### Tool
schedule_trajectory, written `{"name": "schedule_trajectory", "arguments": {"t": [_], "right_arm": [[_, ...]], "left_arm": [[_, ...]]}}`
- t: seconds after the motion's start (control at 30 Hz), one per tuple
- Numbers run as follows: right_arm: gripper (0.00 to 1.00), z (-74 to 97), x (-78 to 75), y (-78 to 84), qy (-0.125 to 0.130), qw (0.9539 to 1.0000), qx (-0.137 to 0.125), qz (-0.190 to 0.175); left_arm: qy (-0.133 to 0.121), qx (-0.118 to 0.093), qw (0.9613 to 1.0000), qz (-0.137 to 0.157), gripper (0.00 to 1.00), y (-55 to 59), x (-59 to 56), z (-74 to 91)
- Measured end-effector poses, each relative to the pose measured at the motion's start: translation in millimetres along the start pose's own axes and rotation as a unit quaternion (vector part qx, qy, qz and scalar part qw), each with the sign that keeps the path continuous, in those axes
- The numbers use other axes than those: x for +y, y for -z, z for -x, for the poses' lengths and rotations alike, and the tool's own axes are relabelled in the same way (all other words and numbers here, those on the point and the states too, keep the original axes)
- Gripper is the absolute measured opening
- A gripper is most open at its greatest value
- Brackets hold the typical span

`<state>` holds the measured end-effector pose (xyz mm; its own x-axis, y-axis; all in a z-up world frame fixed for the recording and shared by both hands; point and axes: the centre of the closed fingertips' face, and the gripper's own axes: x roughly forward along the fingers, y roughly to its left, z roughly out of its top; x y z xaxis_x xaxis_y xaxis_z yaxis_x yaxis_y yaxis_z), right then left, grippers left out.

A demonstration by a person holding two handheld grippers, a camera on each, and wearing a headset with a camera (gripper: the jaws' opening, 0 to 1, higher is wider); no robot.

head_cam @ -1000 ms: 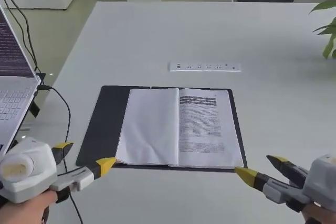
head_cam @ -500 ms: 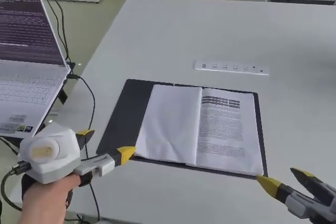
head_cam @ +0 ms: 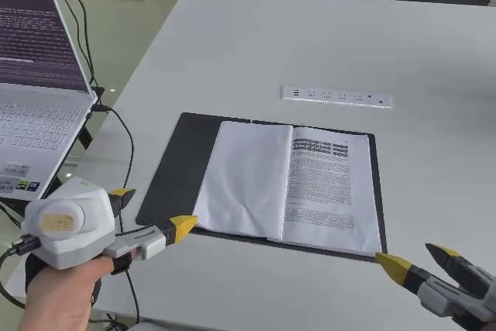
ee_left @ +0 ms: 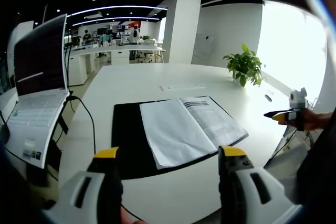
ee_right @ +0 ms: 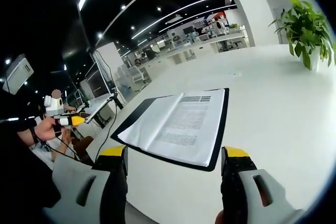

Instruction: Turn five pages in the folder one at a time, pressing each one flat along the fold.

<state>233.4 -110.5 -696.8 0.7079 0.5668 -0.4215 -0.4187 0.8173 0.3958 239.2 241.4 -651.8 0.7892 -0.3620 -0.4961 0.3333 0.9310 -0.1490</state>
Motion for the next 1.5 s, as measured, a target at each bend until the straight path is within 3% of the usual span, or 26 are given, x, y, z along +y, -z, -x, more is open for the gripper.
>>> {"name": "schedule_trajectory", "arguments": {"t": [0.67, 1.0, 1.5], "right_arm": [[0.73, 11.9, -2.5, -3.2, 0.015, 0.9998, -0.011, 0.000], [0.76, 13.8, 1.7, -0.2, 0.014, 0.9998, -0.001, 0.012], [0.80, 21.3, 3.8, 0.5, 0.020, 0.9998, -0.007, 0.004]], "left_arm": [[0.010, -0.014, 0.9998, -0.004, 0.77, -7.4, -2.5, -1.5], [0.022, -0.008, 0.9997, -0.007, 0.79, -2.4, -7.4, 0.4], [0.033, 0.003, 0.9994, -0.009, 0.80, 6.2, -9.3, 0.7]]}}
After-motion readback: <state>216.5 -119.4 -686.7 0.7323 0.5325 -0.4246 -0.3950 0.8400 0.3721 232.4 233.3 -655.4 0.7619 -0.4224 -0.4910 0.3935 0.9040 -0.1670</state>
